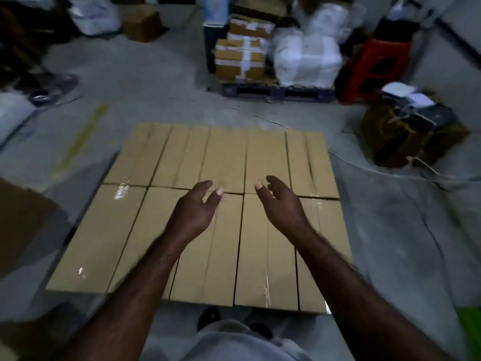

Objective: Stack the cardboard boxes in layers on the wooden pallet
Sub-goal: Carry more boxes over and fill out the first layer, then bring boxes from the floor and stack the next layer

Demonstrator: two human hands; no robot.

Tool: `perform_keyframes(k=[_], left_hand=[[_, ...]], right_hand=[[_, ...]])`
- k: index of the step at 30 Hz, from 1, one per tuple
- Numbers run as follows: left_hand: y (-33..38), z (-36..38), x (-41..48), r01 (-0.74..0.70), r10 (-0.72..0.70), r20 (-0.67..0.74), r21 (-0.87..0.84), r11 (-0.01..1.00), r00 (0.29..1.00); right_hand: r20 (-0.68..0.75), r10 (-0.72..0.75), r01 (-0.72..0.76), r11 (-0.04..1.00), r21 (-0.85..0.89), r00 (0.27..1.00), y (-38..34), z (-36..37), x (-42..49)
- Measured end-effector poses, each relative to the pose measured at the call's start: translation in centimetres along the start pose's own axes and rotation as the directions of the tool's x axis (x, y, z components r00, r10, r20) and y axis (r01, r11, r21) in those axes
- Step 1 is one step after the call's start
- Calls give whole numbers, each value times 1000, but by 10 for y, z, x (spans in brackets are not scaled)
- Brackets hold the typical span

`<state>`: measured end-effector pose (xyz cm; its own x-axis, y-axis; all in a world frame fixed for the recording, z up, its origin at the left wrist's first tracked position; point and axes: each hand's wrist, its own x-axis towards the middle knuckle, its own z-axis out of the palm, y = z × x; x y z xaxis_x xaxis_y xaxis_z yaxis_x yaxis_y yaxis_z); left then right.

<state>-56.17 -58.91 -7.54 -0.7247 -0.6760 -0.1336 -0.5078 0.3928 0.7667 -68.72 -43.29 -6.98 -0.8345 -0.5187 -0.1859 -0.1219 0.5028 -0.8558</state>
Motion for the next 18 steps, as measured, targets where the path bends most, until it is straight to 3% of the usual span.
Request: perform_keyframes(k=[4, 8, 12, 18], left_hand=[[-10, -21, -26, 143, -159, -147, -111, 983, 976], [-33, -42, -81, 257, -308, -278, -206, 944, 910], [-64, -52, -147, 345, -482, -388, -372, 862, 786], [-92, -77, -250, 397, -666, -496, -545, 739, 557]], right_hand=[[168, -103, 107, 994, -19, 981, -19, 12, 3], [344, -164, 168, 986, 18, 924, -31, 42, -11], [518, -212, 249, 969, -2, 829, -35, 82, -37], [739, -265, 389, 921, 4, 619, -55, 141, -90]])
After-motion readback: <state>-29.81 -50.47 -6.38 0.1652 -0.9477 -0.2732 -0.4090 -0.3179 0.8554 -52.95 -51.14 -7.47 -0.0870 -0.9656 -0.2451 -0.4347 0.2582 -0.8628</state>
